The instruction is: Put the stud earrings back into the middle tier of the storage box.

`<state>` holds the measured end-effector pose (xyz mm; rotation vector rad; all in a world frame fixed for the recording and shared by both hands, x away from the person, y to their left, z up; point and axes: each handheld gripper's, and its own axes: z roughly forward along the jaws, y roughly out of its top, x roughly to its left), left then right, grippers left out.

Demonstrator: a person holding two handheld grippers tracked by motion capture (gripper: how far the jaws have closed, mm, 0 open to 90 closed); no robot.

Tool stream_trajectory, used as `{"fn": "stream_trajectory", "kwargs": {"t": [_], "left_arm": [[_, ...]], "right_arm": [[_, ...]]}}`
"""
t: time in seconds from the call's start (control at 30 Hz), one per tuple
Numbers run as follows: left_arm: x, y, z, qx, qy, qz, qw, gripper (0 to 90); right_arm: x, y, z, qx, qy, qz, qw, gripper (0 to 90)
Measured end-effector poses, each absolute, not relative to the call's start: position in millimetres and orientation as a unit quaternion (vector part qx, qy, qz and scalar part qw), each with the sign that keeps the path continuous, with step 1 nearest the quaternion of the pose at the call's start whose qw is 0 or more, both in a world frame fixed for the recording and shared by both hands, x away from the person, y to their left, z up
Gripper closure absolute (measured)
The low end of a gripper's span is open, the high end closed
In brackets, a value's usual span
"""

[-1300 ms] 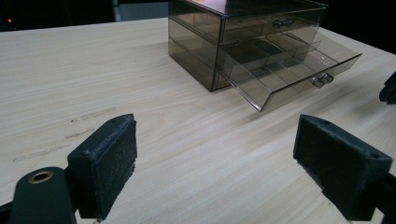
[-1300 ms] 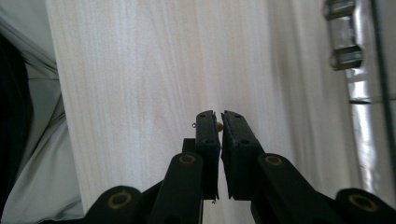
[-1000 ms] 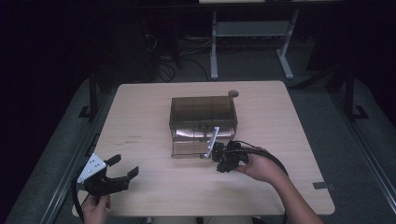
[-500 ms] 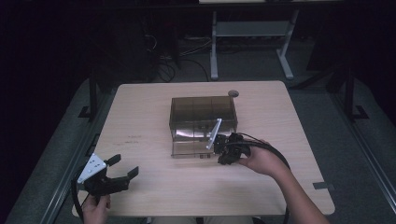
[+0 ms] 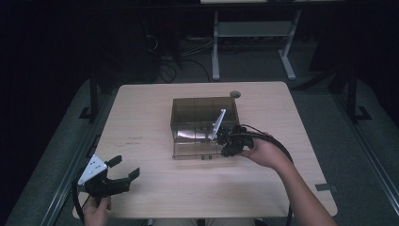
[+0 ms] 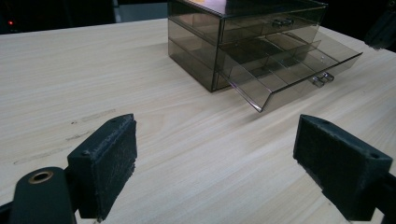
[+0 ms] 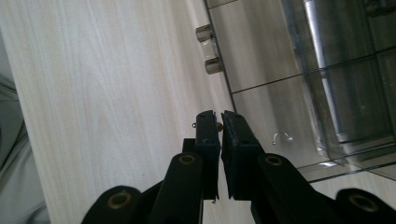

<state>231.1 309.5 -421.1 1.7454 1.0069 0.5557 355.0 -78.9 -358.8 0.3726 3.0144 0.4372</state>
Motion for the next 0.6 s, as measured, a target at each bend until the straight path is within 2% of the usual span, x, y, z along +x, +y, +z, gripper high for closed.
{"fn": "stream_trajectory", "kwargs": {"t": [0.6], "left_arm": [[232.7, 308.3, -421.4, 0.725, 0.418, 0.230, 0.496, 12.9]], "right_arm": [[382.2, -79.6, -357.3, 0.138, 0.980, 0.137, 0.035, 84.7]]}}
